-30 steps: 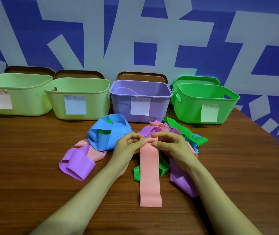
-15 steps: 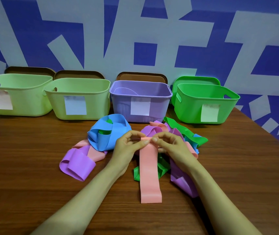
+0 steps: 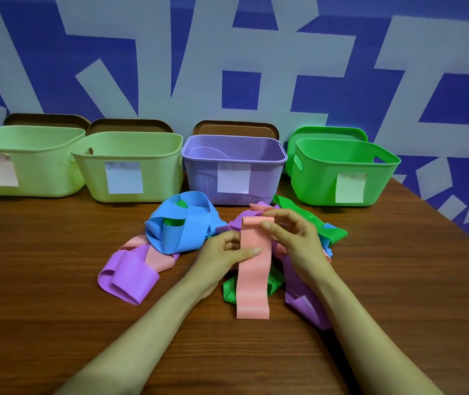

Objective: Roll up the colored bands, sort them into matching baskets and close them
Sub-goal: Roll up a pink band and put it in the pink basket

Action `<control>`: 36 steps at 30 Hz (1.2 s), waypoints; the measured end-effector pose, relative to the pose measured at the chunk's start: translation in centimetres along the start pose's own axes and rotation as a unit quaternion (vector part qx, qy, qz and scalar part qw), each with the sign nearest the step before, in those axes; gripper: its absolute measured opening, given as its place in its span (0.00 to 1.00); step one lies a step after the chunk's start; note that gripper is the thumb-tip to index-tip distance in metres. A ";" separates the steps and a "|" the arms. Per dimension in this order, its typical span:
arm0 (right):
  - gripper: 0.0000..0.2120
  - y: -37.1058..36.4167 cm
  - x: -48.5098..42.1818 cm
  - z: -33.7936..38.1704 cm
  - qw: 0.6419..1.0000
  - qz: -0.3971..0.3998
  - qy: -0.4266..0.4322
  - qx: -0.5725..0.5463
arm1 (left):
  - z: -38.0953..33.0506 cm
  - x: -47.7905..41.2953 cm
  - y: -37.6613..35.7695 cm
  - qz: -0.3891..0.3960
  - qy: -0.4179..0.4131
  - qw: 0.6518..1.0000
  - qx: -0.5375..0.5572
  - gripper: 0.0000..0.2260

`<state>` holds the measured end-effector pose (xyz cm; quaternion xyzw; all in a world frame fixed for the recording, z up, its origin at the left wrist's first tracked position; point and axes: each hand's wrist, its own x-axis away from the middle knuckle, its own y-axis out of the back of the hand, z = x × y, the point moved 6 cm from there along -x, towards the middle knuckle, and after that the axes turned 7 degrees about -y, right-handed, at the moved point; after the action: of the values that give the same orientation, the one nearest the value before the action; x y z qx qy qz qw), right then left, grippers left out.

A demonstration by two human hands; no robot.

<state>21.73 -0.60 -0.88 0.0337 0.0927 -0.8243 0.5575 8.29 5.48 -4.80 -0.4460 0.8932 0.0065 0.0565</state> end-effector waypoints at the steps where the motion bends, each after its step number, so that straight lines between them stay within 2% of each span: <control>1: 0.06 0.1 0.0 0.0 1.000 -0.008 0.001 0.001 | -0.1 0.1 -0.1 0.005 0.000 1.000 0.003 0.15; 5: 0.07 0.8 0.1 0.6 0.999 -0.047 0.013 -0.015 | -0.6 0.8 -1.5 0.062 -0.003 0.998 -0.025 0.14; 8: 0.07 0.7 0.1 1.4 0.999 -0.034 0.013 -0.017 | -1.1 1.3 -2.3 0.098 -0.007 0.995 -0.026 0.10; 13: 0.08 -0.8 0.6 3.5 0.999 -0.008 0.031 0.012 | -3.3 1.5 -2.0 0.110 -0.037 0.991 -0.064 0.07; 15: 0.09 -1.4 1.0 4.8 0.999 0.012 0.041 0.029 | -5.1 1.5 -1.7 0.083 -0.062 0.993 -0.063 0.10; 20: 0.09 -2.1 3.0 7.1 0.998 0.021 0.058 0.017 | -9.7 2.7 -0.3 -0.041 -0.140 0.988 0.044 0.11; 23: 0.08 -2.3 4.5 8.7 0.997 0.027 0.070 0.015 | -11.1 3.8 -0.4 -0.046 -0.158 0.985 0.053 0.05; 26: 0.08 -2.3 5.4 9.8 0.995 0.041 0.087 0.021 | -11.7 4.7 -0.6 -0.023 -0.162 0.983 0.084 0.04; 29: 0.06 -2.4 5.0 9.1 0.995 0.070 0.052 0.040 | -11.0 4.5 0.0 -0.012 -0.142 0.986 0.082 0.03; 31: 0.06 -2.5 3.8 7.0 0.995 0.088 -0.012 0.056 | -9.2 3.8 0.5 -0.003 -0.097 0.993 0.063 0.02; 33: 0.01 -2.4 2.6 4.2 0.990 0.094 -0.066 0.086 | -6.8 2.8 0.9 0.002 -0.048 0.998 0.039 0.01; 36: 0.02 -2.1 0.9 1.0 0.981 0.094 -0.080 0.151 | -3.6 1.4 1.6 -0.009 -0.005 1.000 -0.004 0.03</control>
<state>19.49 -0.88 0.16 0.0599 -0.0815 -0.7726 0.6268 5.81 5.16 -1.45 -0.4542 0.8888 0.0115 0.0597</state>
